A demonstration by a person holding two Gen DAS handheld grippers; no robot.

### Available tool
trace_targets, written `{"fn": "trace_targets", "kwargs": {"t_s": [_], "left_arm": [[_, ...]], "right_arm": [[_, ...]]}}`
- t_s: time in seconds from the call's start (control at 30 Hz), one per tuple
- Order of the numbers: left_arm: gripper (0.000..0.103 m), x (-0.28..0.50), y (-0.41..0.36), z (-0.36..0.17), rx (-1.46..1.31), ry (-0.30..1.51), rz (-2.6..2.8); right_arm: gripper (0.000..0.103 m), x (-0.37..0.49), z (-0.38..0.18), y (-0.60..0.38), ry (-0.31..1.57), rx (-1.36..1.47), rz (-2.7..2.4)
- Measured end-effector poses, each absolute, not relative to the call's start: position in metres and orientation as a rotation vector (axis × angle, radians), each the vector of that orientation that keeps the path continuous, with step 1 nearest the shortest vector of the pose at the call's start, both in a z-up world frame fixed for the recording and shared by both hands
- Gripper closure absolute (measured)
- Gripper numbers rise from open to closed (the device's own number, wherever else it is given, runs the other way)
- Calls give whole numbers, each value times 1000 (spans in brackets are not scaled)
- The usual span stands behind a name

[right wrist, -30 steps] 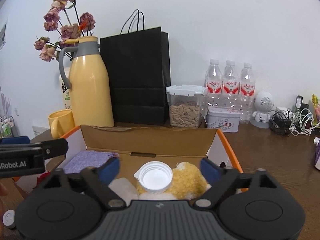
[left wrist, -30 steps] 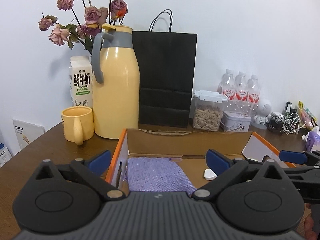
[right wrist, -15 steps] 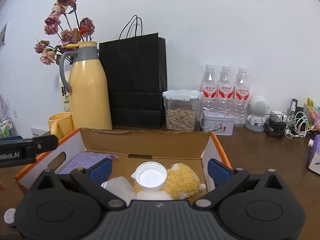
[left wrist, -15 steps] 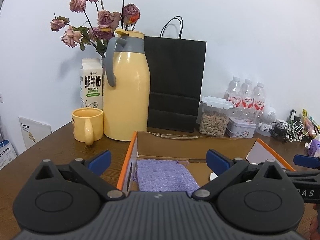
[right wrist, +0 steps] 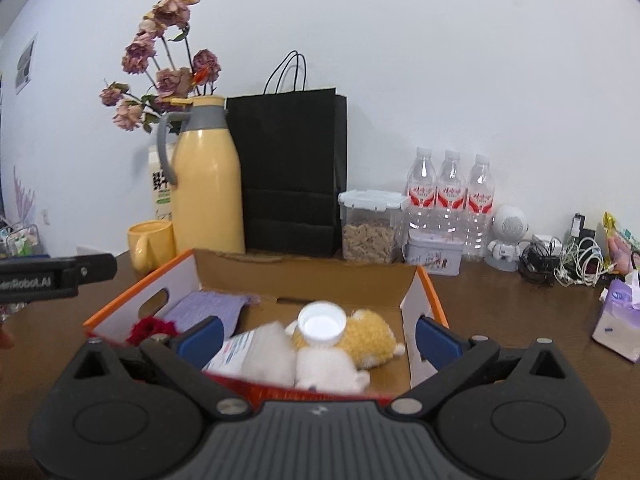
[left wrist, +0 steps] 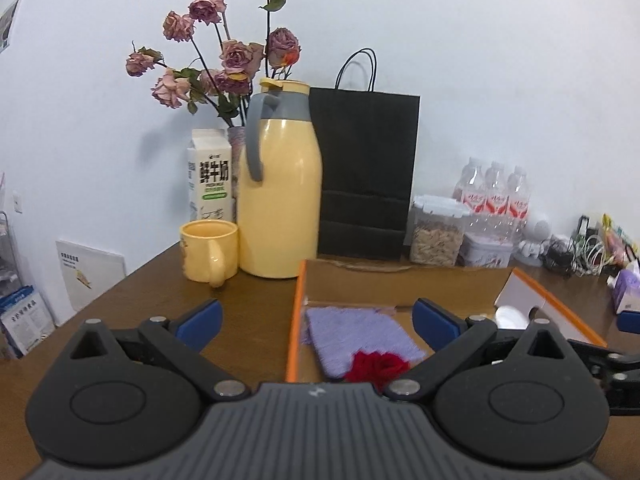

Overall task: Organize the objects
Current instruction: 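Grasp the white round disc with the left tool while the right tool grasps a small white cap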

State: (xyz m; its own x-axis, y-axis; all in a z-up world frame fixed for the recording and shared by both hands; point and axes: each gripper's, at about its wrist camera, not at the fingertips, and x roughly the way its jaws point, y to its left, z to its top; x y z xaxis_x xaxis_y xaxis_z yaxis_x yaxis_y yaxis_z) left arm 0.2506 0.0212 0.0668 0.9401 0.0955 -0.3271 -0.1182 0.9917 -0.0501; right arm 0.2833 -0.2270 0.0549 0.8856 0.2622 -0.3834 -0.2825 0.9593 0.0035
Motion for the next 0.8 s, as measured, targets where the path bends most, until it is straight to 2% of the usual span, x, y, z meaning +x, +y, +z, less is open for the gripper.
{"fn": "trace_targets", "kwargs": {"t_s": [0.6, 0.73, 0.8], "left_arm": [[0, 201, 82, 32, -40, 498, 213], [0, 196, 92, 25, -55, 523, 231], [0, 193, 95, 22, -65, 531, 236]], "right_arm": [[1, 239, 2, -248, 619, -90, 273], [9, 239, -4, -240, 639, -88, 307], [17, 243, -4, -236, 645, -82, 316]]}}
